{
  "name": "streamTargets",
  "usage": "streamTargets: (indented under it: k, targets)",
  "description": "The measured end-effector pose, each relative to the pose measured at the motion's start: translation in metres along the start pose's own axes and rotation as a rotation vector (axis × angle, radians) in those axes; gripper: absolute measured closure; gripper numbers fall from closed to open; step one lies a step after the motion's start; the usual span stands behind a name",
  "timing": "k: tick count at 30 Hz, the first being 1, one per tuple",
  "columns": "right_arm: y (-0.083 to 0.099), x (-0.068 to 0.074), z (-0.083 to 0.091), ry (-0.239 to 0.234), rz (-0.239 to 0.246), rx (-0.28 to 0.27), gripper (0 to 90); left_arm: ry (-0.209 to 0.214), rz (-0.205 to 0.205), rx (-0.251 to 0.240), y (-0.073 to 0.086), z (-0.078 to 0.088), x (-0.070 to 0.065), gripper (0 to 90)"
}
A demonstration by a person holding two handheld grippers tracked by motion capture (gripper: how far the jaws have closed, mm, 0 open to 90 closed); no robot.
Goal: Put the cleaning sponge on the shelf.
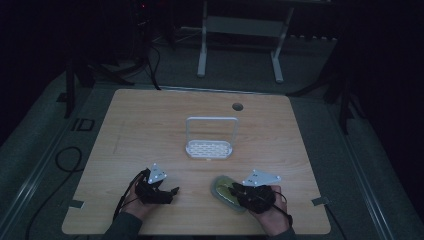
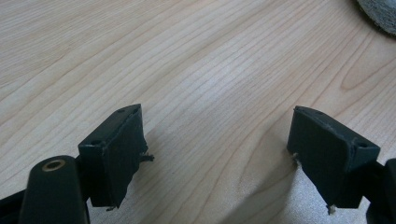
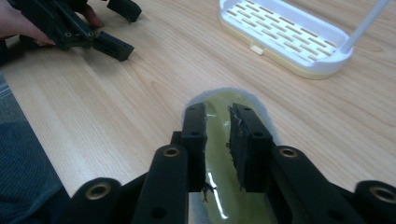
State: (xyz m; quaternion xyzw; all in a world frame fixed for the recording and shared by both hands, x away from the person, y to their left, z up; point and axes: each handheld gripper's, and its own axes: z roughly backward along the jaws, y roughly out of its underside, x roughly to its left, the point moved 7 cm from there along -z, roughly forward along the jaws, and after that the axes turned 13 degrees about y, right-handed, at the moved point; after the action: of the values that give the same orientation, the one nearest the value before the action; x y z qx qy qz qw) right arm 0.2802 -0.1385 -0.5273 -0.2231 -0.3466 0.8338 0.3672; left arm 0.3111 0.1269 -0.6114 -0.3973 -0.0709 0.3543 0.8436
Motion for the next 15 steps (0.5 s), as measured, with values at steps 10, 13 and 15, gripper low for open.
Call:
streamTargets:
  k: [10, 13, 15]
  targets:
    - [-0.005, -0.016, -0.002, -0.004, 0.032, 0.056, 68.9, -0.001, 0.001, 0.0, 0.0, 0.0, 0.0, 19.0]
    - [-0.006, -0.018, -0.003, -0.006, 0.043, 0.072, 67.3, -0.001, 0.002, -0.001, 0.0, 0.0, 0.0, 18.9]
    - [-0.007, -0.019, -0.004, -0.006, 0.05, 0.083, 66.7, -0.001, 0.002, 0.0, 0.0, 0.0, 0.0, 18.9]
